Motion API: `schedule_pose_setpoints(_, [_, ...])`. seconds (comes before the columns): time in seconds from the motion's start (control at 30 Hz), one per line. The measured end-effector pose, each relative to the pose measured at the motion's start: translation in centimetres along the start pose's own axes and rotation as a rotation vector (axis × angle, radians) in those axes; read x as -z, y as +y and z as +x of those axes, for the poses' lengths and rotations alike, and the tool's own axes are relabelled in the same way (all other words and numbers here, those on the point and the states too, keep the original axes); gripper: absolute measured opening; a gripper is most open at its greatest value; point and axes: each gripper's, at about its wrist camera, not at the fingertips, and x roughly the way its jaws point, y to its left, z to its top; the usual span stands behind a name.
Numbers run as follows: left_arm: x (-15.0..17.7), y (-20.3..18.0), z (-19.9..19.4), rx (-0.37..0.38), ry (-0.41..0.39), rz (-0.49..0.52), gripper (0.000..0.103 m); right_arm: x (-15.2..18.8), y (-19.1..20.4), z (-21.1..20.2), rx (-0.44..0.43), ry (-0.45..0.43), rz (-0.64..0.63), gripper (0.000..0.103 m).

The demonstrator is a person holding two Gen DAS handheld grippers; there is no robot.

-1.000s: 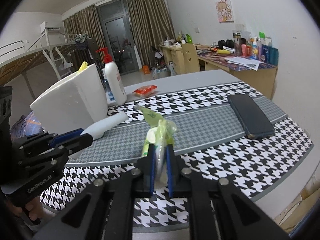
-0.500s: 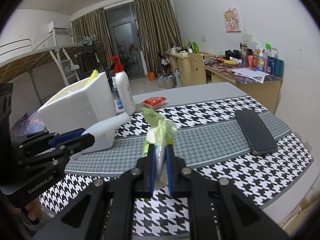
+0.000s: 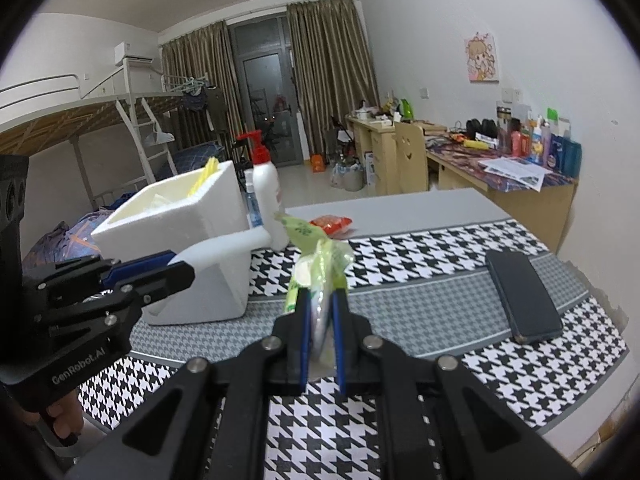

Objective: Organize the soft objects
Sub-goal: 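Lift the foam roll with the left gripper while the right lifts the tissue bag toward the box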

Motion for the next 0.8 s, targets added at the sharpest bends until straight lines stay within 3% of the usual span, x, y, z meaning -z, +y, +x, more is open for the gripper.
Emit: schedule_pose_setpoints(0.8, [-3.2, 2.5, -2.0, -0.064, -0.099, -0.041, 0.018, -3.7, 2.5, 0.0, -0.055, -0.082, -0.068, 0.013])
